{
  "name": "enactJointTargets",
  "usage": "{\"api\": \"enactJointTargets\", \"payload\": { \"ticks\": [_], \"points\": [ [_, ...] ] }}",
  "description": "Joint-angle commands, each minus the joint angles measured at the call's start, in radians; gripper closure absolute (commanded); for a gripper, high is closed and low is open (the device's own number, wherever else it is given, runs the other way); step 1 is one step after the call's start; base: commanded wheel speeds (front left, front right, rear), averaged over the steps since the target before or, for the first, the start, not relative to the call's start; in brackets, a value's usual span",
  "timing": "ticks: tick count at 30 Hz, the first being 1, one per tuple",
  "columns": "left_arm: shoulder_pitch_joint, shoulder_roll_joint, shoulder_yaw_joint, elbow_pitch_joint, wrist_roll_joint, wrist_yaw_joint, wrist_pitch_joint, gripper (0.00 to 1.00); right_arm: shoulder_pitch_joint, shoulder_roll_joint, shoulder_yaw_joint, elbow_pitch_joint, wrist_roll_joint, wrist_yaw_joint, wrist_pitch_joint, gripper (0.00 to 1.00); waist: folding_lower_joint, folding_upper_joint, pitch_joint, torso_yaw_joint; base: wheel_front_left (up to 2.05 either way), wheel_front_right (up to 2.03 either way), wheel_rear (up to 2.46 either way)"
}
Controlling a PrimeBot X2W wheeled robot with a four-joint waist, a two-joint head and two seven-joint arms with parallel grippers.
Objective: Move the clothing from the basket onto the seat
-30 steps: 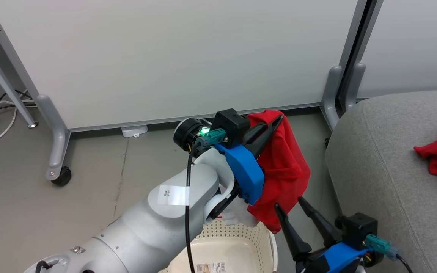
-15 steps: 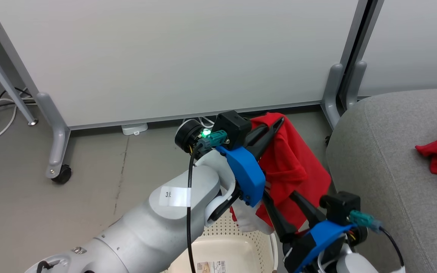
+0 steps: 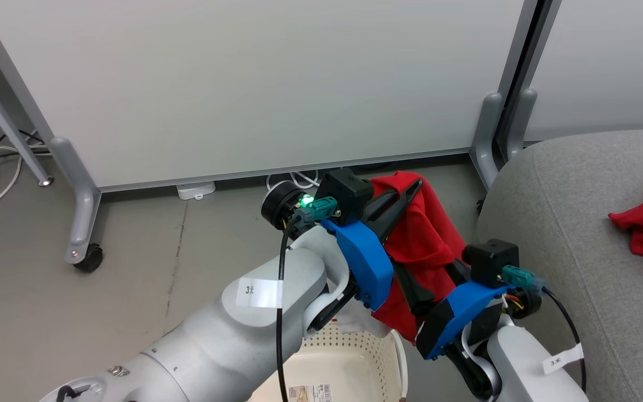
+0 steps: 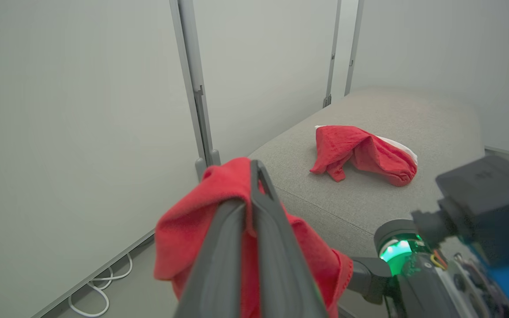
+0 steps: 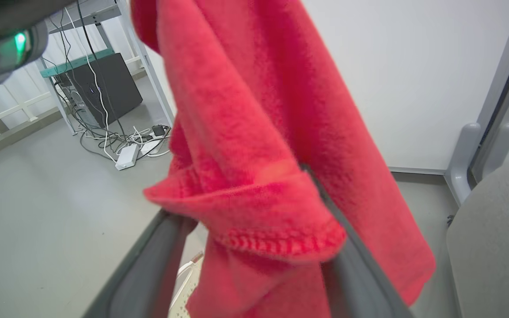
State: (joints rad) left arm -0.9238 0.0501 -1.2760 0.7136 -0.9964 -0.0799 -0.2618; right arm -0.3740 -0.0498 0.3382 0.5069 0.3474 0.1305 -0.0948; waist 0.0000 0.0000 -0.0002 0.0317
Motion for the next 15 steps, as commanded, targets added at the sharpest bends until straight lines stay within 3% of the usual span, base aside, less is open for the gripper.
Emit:
{"api": "enactJointTargets", "payload": {
  "ticks": [1, 2, 3, 4, 5, 15],
  "points": [
    [0.005, 0.0, -0.002, -0.002, -0.007, -0.003, -0.005, 1.0, -0.018, -0.001, 0.007, 0.01, 0.006, 0.0, -0.006, 0.0, 0.0, 0.0, 0.0, 0.0, 0.0, 0.0, 0.0],
    [0.005, 0.0, -0.003, -0.002, -0.006, -0.004, -0.005, 1.0, -0.023, -0.001, 0.015, 0.019, 0.01, 0.0, -0.007, 0.0, 0.0, 0.0, 0.0, -0.001, 0.0, 0.0, 0.0],
    [0.005, 0.0, -0.003, -0.002, -0.005, -0.004, -0.005, 1.0, -0.03, -0.001, 0.022, 0.027, 0.016, 0.0, -0.008, 0.28, 0.0, 0.0, -0.001, -0.001, 0.0, 0.0, 0.0],
    [0.005, 0.0, -0.004, -0.002, -0.006, -0.004, -0.005, 1.0, -0.037, -0.001, 0.028, 0.035, 0.022, 0.0, -0.01, 0.84, 0.0, 0.0, -0.001, -0.001, 0.0, 0.0, 0.0],
    [0.006, 0.0, -0.004, -0.003, -0.007, -0.004, -0.005, 1.0, -0.041, -0.001, 0.034, 0.041, 0.028, 0.0, -0.014, 1.0, 0.0, 0.0, -0.002, -0.002, 0.0, 0.0, 0.0],
    [0.012, 0.0, -0.006, 0.005, -0.015, -0.005, -0.005, 1.0, -0.054, -0.001, 0.061, 0.088, 0.058, 0.0, -0.038, 1.0, 0.0, 0.0, -0.01, -0.008, 0.0, 0.0, 0.0]
  ]
}}
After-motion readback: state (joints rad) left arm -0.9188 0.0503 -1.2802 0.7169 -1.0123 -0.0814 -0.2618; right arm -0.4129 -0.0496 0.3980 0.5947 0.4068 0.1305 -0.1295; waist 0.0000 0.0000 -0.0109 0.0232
